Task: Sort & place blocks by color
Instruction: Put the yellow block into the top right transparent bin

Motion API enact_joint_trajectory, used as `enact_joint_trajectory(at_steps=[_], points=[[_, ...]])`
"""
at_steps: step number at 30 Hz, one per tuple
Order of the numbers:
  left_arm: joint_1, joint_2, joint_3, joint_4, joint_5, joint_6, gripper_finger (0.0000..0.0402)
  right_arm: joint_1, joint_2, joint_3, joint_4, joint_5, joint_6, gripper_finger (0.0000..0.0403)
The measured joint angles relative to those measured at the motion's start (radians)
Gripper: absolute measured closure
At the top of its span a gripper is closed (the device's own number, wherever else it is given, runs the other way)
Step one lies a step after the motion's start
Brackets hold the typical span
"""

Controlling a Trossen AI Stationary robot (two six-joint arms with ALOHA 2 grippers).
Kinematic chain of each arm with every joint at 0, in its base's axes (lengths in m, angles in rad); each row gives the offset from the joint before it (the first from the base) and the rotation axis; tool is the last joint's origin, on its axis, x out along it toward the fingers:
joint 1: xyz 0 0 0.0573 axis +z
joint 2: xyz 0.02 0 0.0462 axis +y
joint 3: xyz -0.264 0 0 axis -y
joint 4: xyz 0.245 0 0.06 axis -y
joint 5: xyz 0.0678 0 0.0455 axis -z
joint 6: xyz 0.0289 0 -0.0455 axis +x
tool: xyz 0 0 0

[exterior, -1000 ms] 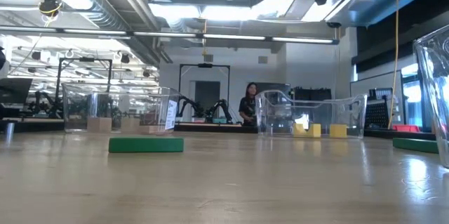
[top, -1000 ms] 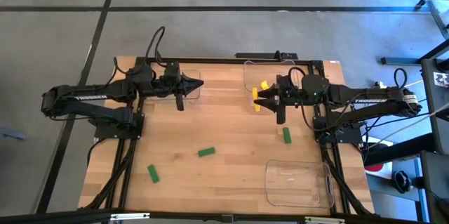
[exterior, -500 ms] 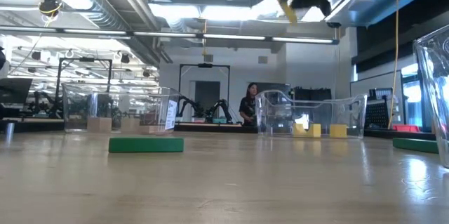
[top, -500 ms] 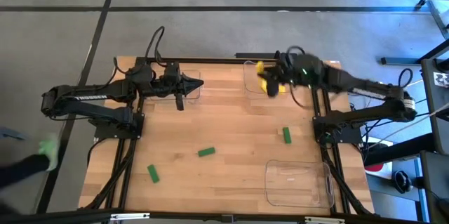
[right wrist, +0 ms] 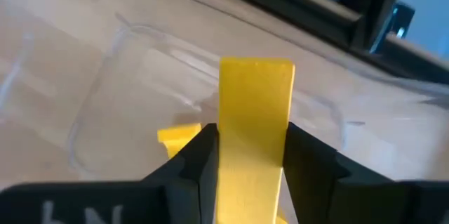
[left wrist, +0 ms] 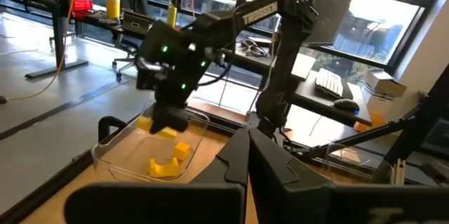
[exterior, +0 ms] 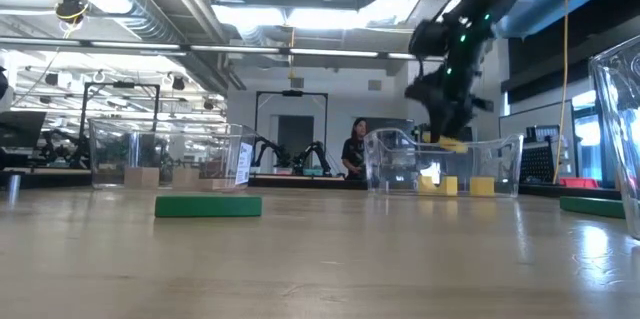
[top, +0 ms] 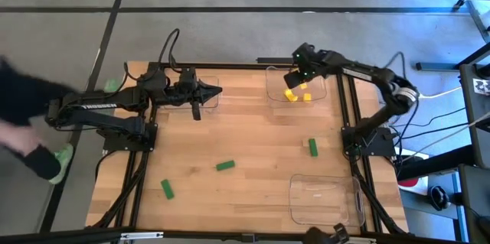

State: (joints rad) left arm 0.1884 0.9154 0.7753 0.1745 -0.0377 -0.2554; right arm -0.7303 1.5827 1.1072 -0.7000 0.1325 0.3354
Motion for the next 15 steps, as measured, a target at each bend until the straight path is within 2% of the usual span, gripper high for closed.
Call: enact_joint_trajectory(at_steps=[7, 15], points=[[0.0, 0.0, 0.0, 0.0, -0.003, 0.0, 0.0401, 0.0, 0.111, 0.004, 0.002, 0.002, 0.067, 0.0278], [0.0, 0.0, 0.0, 0.0, -0.024, 0.0, 0.0401, 0.0, 0.163, 0.004, 0.017, -0.03, 0.16, 0.0278]])
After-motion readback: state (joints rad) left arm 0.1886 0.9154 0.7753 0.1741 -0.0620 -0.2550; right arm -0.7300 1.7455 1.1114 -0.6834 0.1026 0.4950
